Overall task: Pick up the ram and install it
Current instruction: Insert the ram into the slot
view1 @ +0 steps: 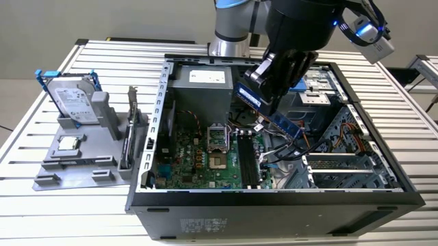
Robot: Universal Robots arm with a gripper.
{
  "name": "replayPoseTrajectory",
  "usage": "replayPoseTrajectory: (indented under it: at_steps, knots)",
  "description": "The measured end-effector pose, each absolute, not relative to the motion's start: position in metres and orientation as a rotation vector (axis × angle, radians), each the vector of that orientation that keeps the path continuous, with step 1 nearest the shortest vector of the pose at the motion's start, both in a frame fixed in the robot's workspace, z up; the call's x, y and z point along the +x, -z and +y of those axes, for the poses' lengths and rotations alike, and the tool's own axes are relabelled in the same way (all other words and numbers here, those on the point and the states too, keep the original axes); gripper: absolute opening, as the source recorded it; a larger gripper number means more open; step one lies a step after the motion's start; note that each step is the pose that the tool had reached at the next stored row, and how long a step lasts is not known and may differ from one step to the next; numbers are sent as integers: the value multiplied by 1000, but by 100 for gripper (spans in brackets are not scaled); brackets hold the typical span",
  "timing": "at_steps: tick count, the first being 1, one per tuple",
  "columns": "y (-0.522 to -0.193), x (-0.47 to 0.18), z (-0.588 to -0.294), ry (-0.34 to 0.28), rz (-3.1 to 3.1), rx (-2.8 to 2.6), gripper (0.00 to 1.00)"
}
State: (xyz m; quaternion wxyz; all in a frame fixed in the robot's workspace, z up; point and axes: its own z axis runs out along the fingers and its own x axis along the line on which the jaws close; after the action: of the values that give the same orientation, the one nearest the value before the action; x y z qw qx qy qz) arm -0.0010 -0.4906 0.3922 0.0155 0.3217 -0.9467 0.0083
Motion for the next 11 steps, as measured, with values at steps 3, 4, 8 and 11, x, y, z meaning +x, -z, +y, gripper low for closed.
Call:
replayPoseTrajectory:
  at_steps: [3, 4, 8, 11]
  knots:
    - [-392, -1, -491, -26, -2951, 981, 0]
    - [-392, -1, -491, -26, -2953, 974, 0]
    - [-392, -1, -491, -27, -2961, 950, 0]
    - [-392, -1, -491, -27, -2966, 934, 0]
